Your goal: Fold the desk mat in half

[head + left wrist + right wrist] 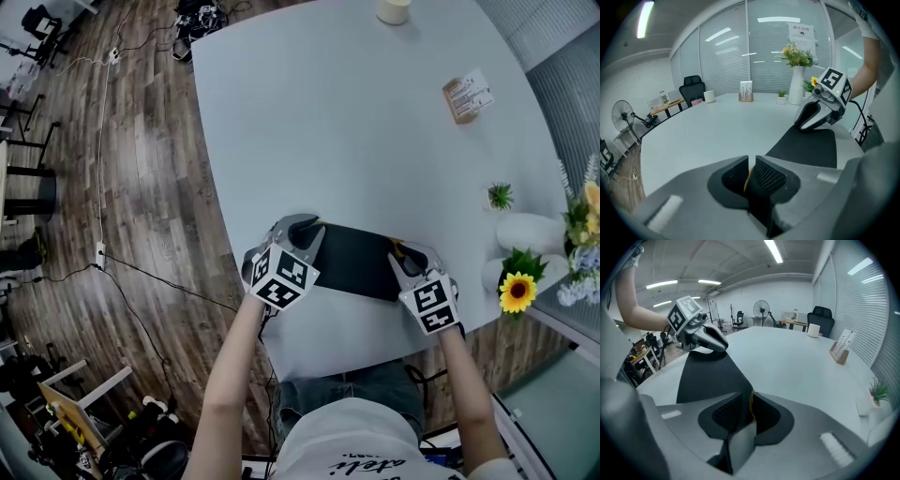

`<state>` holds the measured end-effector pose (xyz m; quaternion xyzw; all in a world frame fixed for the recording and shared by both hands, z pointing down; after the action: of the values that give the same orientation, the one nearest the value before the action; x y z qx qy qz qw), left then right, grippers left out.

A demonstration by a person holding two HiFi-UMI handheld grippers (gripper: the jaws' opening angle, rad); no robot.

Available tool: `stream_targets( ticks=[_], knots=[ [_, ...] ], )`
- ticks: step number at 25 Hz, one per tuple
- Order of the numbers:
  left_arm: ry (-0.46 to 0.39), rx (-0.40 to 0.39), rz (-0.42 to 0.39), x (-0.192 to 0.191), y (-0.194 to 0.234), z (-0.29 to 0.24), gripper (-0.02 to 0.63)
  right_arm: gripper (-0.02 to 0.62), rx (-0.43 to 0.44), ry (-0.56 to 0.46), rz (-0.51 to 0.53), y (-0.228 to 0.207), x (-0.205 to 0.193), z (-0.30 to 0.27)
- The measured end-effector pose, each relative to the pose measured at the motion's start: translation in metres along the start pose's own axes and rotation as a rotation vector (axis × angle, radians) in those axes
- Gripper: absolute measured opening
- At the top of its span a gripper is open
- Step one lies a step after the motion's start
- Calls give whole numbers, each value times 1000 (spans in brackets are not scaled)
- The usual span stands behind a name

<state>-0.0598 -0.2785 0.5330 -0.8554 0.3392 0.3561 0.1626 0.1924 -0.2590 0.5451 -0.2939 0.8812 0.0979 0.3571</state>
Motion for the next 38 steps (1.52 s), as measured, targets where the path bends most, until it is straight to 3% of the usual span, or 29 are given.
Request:
stream_targets(
  ticks=[3,9,13,22,27,32,38],
  knots=[
    [-3,22,26,-1,3,-1,61,136,-39,12,7,-2,0,-1],
    [-45,93,137,-5,6,8,121,280,-128,11,-24,-10,-2,1],
    [-88,168,202,-5,5,22,138,307,-174,-24,-30,-8,3,6],
    [-262,309,256,17,-6,73,141,249,-356,-264,-117,-4,35,61],
    [-387,383,291,36,-11,111,141,142,-459,-403,-157,2,50,99],
    [-489,419,286,49,-20,148,140,114,-512,-467,-159,20,60,127],
    [-552,425,260,59,-37,171,119,63,-576,-529,-144,41,68,151]
  ],
)
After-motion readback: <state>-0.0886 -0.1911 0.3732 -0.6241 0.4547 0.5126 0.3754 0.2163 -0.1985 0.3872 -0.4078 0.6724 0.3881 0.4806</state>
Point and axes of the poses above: the fingertips, and each gripper's own axes: z backward along the fingers, y to its left, x out of its top, the point moved 10 cm from there along z, backward along the fingers, and after that the axes turned 3 degrees about -y, right-handed, at the moved point
